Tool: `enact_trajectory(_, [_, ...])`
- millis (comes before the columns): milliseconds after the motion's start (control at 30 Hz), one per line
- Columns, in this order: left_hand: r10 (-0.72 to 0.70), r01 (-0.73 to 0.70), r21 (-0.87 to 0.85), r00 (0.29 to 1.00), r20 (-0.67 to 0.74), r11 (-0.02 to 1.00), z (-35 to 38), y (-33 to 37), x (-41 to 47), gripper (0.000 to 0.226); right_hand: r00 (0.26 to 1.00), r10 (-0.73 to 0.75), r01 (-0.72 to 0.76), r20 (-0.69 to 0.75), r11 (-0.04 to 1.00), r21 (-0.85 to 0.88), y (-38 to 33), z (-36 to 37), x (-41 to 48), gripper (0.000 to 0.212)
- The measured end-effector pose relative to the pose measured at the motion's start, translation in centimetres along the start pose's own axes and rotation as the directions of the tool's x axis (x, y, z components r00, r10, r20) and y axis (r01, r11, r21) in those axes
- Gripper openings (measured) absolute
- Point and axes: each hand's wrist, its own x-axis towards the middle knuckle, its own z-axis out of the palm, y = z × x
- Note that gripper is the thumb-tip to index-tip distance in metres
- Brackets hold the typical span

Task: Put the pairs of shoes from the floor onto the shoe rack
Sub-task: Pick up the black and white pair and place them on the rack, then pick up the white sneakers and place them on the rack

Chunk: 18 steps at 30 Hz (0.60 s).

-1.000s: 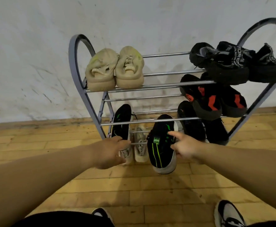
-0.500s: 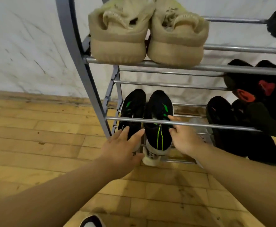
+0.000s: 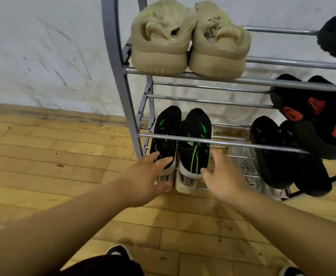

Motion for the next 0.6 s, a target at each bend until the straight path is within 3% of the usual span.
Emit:
enact_trajectory(100, [-0.042,0.034,-0.099,0.996,-0.078,0.995,0.1,-1.1,-5.0,0.074,0.985,0.022,0.001,0.172,0.991,-0.131,-2.6,-1.3,-4.8,0.054])
enact_trajectory(233, [-0.213,0.160,-0.280,0.963,-0.168,0.947,1.3,-4.3,-13.1,0.075,0.886,-0.036,0.099,0.462,0.989,-0.114,-8.8,-1.5,-7.0,0.056])
enact_trajectory(433, [-0.590,0.369,-0.557,0.754,-0.289,0.744,3.3,-10.2,-26.1,0.069,0.728,-0.239,0.392,0.642,0.914,-0.104,-21.6,0.5,-8.1,0.066])
enact_trajectory(500, [-0.692,0.430,-0.619,0.669,-0.270,0.657,5.3,-12.6,-30.1,0.071,0.628,-0.189,0.530,0.755,0.815,-0.236,-25.7,2.3,-9.4,0.074])
enact_trajectory(600, [-0.824,0.523,-0.685,0.528,-0.206,0.506,9.8,-16.4,-35.4,0.077,0.530,-0.151,0.737,0.834,0.568,-0.366,-30.9,5.6,-12.5,0.086])
